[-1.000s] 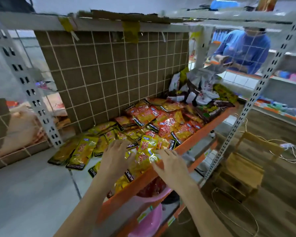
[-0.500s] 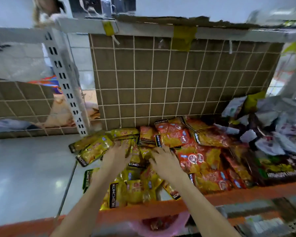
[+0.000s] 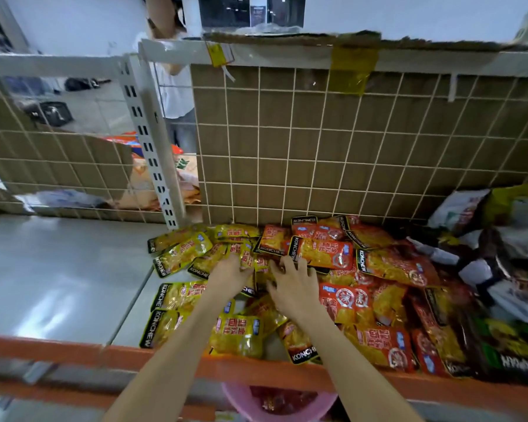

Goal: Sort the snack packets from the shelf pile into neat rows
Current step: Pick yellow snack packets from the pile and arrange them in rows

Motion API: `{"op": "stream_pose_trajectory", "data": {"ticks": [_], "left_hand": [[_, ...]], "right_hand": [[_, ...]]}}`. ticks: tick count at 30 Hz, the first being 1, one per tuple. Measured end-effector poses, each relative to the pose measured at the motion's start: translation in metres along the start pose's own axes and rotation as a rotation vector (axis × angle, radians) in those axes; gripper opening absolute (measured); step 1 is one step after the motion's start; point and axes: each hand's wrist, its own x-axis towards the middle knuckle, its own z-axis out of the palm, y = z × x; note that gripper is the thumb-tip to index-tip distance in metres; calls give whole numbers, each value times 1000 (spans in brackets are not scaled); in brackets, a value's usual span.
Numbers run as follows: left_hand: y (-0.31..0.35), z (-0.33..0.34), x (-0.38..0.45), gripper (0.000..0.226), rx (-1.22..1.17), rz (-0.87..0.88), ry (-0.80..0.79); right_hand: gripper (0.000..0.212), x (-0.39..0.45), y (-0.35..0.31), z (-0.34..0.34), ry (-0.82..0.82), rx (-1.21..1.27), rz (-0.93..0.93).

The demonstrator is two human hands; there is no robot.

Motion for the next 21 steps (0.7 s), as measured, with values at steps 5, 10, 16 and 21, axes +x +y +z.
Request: {"op": "stream_pose_trajectory", "data": {"ticks": [5,10,16,21], "left_hand": [[-14,-13,-6,45,-127,-8,94],[-27,-21,-10,49,-160,-46,120],[-39,-19,-8,71,-407,-85,107],[-39,-22,-10,69,-556,-82,128]], "right_hand": [[47,4,-9,-1,79,-71,-16],[47,10,-20,0,-41,-21,-94],[55,11,-26,1,-16,6,-56],[66,13,-37,1,17,45,28]]}}
